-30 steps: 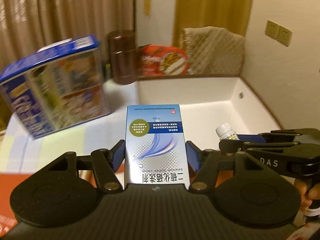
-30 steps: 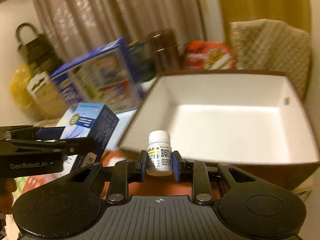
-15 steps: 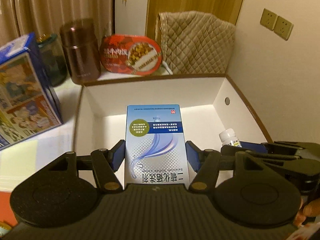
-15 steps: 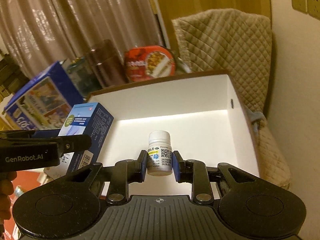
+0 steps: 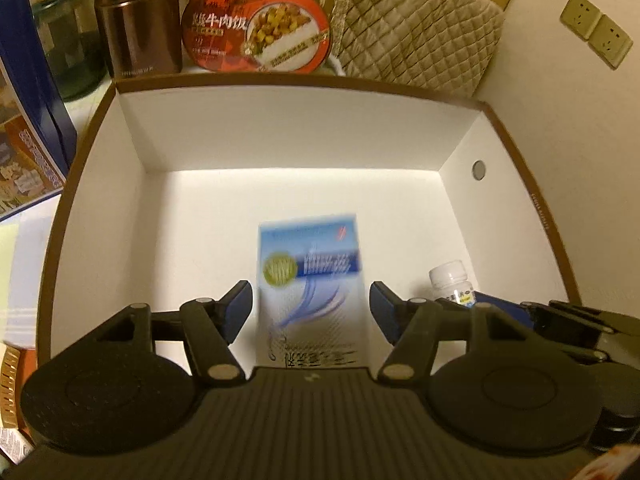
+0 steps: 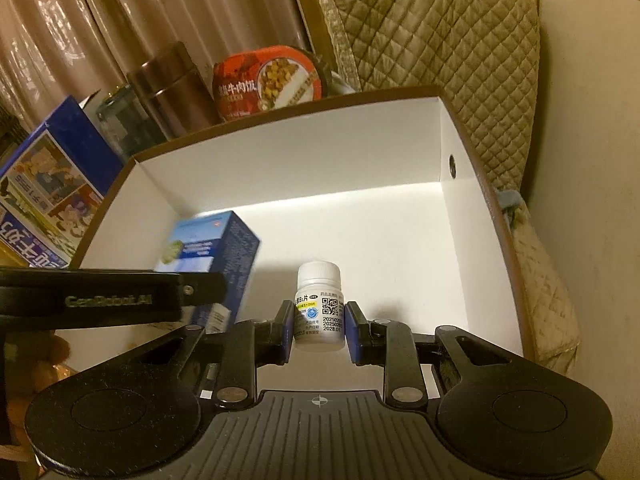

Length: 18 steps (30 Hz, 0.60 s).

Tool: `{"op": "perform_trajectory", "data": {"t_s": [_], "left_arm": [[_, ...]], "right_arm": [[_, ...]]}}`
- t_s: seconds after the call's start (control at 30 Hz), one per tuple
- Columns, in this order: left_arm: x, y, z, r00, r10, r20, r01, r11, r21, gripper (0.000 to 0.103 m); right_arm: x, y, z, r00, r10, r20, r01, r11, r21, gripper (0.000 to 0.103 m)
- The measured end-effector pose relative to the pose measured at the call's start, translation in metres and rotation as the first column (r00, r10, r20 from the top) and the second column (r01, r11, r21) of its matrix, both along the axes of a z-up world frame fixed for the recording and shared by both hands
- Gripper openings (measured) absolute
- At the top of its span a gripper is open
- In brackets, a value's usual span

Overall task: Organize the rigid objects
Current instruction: 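Lower the blue box into the cardboard box while the right gripper places the pill bottle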

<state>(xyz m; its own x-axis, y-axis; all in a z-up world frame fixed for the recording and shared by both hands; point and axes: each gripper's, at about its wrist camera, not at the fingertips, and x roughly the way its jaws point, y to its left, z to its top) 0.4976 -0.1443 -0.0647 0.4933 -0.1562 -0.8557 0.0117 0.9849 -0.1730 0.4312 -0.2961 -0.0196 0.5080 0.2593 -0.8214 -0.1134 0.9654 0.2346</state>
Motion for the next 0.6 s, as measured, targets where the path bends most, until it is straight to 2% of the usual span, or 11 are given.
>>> {"op": "perform_trajectory", "data": {"t_s": [0.43,0.6], "left_arm": [[-0.007,0.007,0.008,1.000,-0.005,0.016,0.005,1.000,0.025,0.062],[-0.015,0.013,0.013,1.000,0.009,0.025,-0.010,0.999,0.030,0.063]], "right_arm": [[0.005,0.004,-0.006,1.000,0.012,-0.004,-0.012,1.000,-0.005,0.024],[0.002,0.003,-0.004,1.000,0.018,-0.002,-0.018,1.000,0.009,0.035]]}}
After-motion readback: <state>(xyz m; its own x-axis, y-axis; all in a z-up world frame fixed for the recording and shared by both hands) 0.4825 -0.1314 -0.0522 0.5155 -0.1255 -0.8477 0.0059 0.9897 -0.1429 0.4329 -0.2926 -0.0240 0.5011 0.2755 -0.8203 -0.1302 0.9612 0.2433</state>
